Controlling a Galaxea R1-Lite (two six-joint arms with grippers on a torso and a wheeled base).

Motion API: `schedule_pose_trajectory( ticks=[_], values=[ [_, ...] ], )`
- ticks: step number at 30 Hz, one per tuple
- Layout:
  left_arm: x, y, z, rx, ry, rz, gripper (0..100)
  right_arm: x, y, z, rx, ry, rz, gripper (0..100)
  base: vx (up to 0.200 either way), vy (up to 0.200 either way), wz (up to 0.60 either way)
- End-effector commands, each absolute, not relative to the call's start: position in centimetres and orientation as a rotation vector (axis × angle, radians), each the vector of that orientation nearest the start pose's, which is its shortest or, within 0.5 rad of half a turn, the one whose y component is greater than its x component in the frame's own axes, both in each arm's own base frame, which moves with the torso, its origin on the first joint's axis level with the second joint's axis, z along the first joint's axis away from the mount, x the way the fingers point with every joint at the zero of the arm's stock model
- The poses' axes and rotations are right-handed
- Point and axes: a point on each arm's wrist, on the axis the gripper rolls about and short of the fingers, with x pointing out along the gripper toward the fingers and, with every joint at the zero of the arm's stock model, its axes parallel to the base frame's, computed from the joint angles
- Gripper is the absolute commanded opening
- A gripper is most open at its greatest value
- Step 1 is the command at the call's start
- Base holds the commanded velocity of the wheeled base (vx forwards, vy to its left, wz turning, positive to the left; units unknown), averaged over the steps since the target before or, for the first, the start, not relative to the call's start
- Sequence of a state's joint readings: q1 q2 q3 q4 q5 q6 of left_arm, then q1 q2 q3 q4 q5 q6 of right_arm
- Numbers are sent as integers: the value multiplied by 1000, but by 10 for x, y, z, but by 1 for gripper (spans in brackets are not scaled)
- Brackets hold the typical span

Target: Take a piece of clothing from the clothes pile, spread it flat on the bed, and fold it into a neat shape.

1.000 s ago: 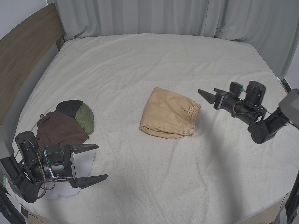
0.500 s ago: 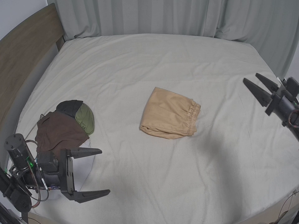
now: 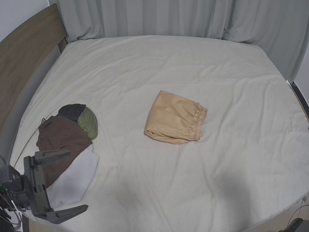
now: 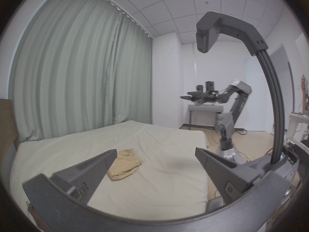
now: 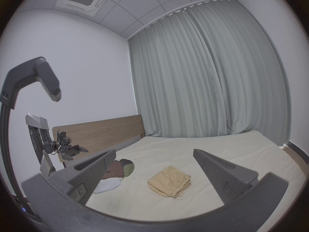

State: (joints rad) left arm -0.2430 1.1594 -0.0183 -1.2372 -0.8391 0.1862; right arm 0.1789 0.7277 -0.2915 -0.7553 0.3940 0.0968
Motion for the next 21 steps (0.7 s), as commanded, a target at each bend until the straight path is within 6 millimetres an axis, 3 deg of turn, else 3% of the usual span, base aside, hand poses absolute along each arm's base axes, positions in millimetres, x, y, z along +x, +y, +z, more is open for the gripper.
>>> schedule_pose_trajectory(
  ticks=[1, 6, 11, 21],
  values=[
    [56, -28, 165, 200, -312, -890, 100, -13, 7, 213, 21, -459, 548, 100, 0, 0, 0],
    [38, -23, 161, 191, -320, -840, 100, -28, 5, 207, 12, -509, 552, 100, 0, 0, 0],
    [16, -17, 153, 208, -343, -786, 100, -43, 4, 188, -1, -548, 569, 100, 0, 0, 0],
    [-11, -11, 128, 201, -309, -764, 100, -39, 4, 165, -4, -509, 565, 100, 0, 0, 0]
  ],
)
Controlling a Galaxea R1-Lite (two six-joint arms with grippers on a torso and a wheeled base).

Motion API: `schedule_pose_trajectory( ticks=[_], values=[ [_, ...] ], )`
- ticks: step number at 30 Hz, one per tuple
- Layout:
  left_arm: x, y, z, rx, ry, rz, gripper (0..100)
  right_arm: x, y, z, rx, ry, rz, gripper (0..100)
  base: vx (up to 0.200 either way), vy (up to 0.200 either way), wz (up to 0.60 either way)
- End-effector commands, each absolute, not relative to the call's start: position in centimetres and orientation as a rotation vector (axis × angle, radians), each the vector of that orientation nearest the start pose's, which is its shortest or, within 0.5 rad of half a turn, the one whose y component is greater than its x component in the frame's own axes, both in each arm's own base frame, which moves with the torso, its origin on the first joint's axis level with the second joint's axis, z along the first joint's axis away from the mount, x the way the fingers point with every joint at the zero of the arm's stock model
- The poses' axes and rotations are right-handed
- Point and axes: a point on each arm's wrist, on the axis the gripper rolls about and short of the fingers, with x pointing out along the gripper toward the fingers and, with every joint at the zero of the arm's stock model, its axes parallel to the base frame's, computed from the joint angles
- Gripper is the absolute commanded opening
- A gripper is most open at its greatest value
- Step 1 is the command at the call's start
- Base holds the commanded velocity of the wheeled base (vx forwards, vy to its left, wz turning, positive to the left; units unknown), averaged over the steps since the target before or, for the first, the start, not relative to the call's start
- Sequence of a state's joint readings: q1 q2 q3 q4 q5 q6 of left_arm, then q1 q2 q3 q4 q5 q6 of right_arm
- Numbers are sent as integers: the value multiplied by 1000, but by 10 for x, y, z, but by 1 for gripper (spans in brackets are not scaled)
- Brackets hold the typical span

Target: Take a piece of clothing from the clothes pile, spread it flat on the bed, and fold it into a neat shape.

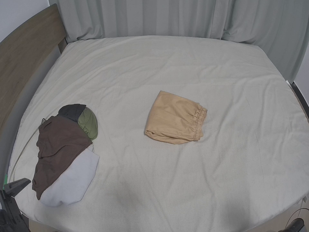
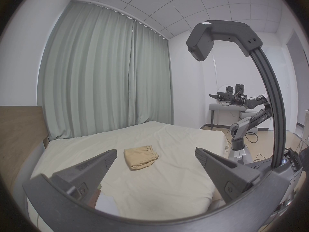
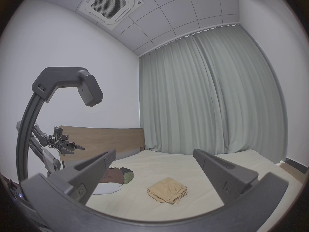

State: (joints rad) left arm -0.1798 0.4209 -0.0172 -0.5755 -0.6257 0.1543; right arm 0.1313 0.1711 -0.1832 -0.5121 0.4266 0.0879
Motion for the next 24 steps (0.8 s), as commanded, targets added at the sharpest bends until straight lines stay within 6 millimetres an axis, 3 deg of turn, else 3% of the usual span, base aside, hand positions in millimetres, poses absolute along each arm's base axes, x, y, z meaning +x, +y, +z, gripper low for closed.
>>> schedule_pose_trajectory(
  ticks=[1, 10, 16, 19, 22, 24],
  values=[
    [-13, -11, 126, 201, -309, -764, 100, -40, 4, 162, -6, -511, 563, 100, 0, 0, 0],
    [-23, -9, 110, 177, -279, -719, 100, -27, 6, 129, 14, -408, 556, 100, 0, 0, 0],
    [-21, -9, 103, 158, -208, -670, 100, -23, 5, 121, 35, -322, 502, 100, 0, 0, 0],
    [-21, -8, 100, 152, -184, -650, 100, -19, 4, 109, 23, -211, 422, 100, 0, 0, 0],
    [-20, -8, 97, 145, -146, -639, 100, -15, 0, 91, -51, -44, 223, 100, 0, 0, 0],
    [-20, -8, 96, 145, -142, -638, 100, -15, 0, 89, -61, -20, 205, 100, 0, 0, 0]
  ],
)
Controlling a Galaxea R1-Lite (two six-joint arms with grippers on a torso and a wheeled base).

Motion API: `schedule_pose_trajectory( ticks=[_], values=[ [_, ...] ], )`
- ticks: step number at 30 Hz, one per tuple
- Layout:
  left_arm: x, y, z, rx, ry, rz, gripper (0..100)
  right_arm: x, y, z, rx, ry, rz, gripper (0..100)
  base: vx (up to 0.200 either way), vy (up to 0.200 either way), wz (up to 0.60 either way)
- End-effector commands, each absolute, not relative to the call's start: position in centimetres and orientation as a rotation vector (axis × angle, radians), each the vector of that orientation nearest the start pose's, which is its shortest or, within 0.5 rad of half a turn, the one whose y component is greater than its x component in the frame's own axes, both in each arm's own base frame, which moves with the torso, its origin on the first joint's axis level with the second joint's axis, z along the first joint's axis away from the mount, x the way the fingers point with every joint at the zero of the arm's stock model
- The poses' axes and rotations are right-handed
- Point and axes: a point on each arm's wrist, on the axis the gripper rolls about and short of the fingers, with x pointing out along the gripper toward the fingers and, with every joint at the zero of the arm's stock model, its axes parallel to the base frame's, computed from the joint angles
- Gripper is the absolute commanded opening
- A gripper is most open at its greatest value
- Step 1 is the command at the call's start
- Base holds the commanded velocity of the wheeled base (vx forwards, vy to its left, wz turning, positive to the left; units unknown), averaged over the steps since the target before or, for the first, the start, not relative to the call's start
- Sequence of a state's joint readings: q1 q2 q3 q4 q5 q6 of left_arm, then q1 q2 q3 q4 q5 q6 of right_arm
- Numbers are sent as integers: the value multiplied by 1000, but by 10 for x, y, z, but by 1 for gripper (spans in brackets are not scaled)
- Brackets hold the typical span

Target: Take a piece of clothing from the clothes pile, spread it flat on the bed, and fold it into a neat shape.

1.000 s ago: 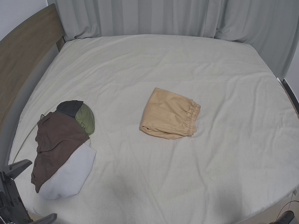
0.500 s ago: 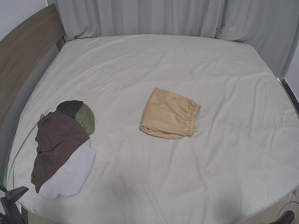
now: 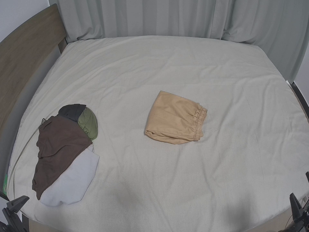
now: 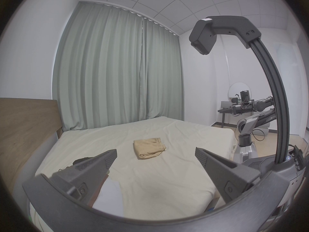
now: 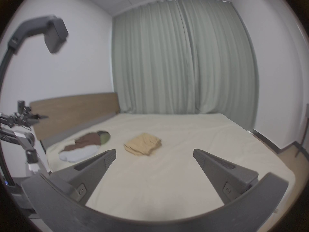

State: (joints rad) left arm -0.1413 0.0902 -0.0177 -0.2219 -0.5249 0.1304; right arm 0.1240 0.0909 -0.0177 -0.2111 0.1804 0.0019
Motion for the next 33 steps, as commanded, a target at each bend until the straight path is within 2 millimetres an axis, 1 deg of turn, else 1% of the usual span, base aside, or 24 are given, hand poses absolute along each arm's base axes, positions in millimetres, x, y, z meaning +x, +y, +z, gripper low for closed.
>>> schedule_pose_trajectory(
  ticks=[1, 3, 6, 8, 9, 10, 13, 15, 19, 23, 26, 27, 30, 33],
  values=[
    [-20, -8, 96, 144, -137, -631, 100, -15, 0, 85, -69, 12, 194, 100, 0, 0, 0],
    [-20, -8, 96, 143, -132, -611, 100, -15, -1, 84, -70, 26, 182, 100, 0, 0, 0],
    [-19, -8, 93, 137, -104, -561, 100, -15, -2, 84, -63, 27, 113, 100, 0, 0, 0],
    [-19, -8, 91, 133, -81, -547, 100, -15, -2, 84, -62, 29, 105, 100, 0, 0, 0],
    [-18, -8, 86, 122, -29, -516, 100, -15, -2, 83, -58, 36, 98, 100, 0, 0, 0],
    [-18, -8, 85, 114, -19, -503, 100, -15, -3, 83, -54, 37, 95, 100, 0, 0, 0],
    [-22, -9, 84, 80, -44, -414, 100, -15, -3, 83, -41, 40, 61, 100, 0, 0, 0],
    [-24, -9, 83, 73, -75, -386, 100, -15, -4, 83, -32, 42, 45, 100, 0, 0, 0],
    [-23, -8, 83, 39, -66, -329, 100, -15, -4, 83, -27, 42, 33, 100, 0, 0, 0],
    [-24, -7, 83, 36, -78, -329, 100, -15, -3, 83, -29, 44, -12, 100, 0, 0, 0],
    [-24, -8, 83, 47, -80, -339, 100, -21, -2, 82, -76, -23, -90, 100, 0, 0, 0],
    [-24, -8, 83, 48, -79, -350, 100, -23, -1, 81, -90, -50, -81, 100, 0, 0, 0],
    [-25, -9, 83, 49, -81, -408, 100, -23, -2, 81, -70, -56, -70, 100, 0, 0, 0],
    [-25, -9, 83, 52, -83, -406, 100, -23, -1, 82, -38, -59, -59, 100, 0, 0, 0]
  ],
)
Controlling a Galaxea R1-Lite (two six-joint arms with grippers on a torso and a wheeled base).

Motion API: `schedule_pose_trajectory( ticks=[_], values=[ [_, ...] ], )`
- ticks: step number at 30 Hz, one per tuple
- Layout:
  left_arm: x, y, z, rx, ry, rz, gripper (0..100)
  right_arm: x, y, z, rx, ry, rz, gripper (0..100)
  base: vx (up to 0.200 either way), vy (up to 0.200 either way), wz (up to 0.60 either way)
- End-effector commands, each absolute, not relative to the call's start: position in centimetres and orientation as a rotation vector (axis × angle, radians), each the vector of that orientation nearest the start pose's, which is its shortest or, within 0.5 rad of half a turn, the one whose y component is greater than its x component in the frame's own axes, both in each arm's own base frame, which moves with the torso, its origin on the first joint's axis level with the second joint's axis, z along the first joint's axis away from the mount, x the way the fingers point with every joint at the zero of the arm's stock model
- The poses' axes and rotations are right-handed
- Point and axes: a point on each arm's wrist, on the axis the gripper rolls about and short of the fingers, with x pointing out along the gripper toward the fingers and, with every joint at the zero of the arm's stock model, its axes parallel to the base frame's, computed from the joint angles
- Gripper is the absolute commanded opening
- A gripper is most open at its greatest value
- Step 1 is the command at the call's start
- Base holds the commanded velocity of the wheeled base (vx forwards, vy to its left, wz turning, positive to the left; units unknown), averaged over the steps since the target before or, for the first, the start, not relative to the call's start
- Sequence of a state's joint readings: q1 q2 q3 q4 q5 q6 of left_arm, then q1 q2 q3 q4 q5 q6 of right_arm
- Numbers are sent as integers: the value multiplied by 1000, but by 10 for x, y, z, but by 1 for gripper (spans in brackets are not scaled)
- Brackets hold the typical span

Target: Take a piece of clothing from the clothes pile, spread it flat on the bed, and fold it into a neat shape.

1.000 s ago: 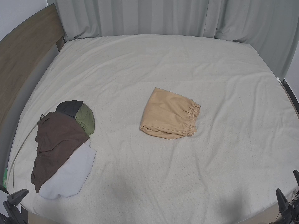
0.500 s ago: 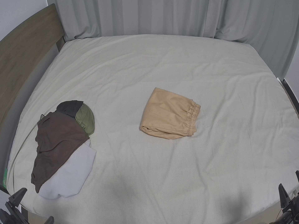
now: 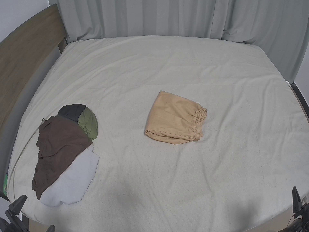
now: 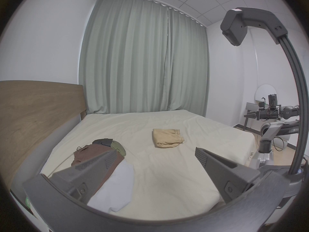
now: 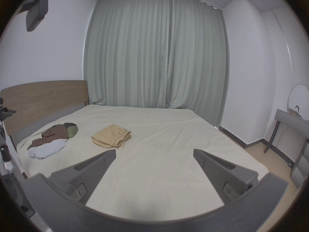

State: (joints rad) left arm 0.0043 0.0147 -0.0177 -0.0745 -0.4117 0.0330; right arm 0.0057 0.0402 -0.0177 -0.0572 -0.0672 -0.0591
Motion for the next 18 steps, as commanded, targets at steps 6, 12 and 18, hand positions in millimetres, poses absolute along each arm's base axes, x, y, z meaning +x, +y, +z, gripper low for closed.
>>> schedule_pose_trajectory(
  ticks=[6, 12, 18],
  values=[
    [-24, -6, 83, 32, -78, -271, 100, -23, -2, 81, -16, -58, -71, 100, 0, 0, 0],
    [-23, 0, 74, 26, 17, 3, 100, -23, 1, 82, -20, -63, 48, 100, 0, 0, 0],
    [-23, 0, 76, 20, 2, 0, 100, -23, -1, 75, 25, 1, -41, 100, 0, 0, 0]
  ],
)
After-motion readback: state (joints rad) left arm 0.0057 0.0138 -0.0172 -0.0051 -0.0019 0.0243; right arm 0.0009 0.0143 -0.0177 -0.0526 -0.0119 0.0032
